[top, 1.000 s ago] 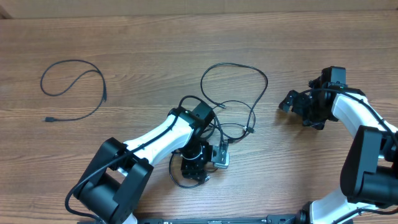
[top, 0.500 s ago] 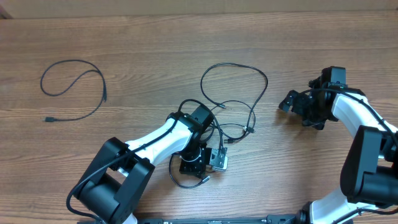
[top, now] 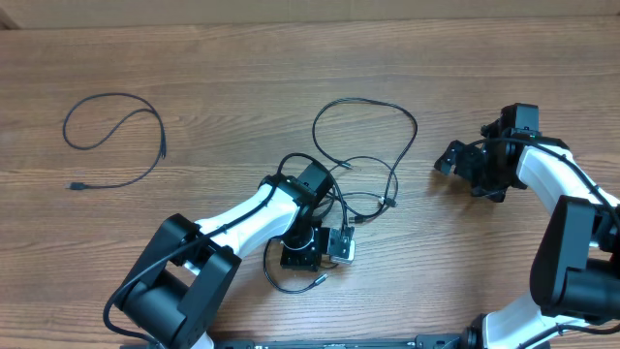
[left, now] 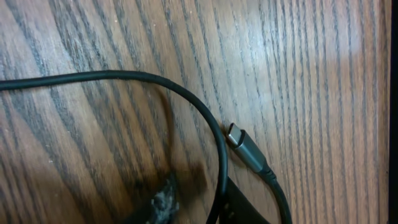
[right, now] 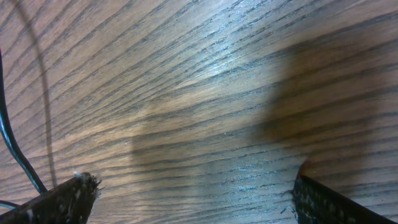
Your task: Untangle cables
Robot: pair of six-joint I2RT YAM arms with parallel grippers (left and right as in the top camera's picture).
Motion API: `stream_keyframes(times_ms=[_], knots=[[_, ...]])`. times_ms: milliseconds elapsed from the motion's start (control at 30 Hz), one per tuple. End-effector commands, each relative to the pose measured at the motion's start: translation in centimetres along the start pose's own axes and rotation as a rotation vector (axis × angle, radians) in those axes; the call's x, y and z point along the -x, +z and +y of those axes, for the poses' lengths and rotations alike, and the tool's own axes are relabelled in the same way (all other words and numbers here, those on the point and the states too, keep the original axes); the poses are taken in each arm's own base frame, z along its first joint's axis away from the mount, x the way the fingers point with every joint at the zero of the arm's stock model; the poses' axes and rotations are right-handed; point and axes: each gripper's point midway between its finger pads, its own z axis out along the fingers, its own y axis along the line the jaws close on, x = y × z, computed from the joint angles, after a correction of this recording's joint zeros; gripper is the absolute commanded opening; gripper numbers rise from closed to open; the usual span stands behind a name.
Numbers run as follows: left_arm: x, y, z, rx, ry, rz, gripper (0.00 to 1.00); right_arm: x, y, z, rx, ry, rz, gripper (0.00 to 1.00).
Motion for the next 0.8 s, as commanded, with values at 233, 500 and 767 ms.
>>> stream_keyframes(times_ms=[233, 500, 767], knots=[[-0.3, 0.2, -0.1, -0.008, -0.024, 0.004, 0.04, 0.3, -0.5, 0.0, -0.005, -0.004, -0.023, 1.00], [0.4, -0.8, -0.3, -0.026, -0.028, -0.006, 0.04, 0.3, -0.6, 0.0, -0.005, -0.003, -0.023, 1.00], [3.1, -4.6, -1.9, -0.132, -0.062, -0.062, 0.04, 0.3, -0.5, 0.0, -0.005, -0.004, -0.023, 1.00]])
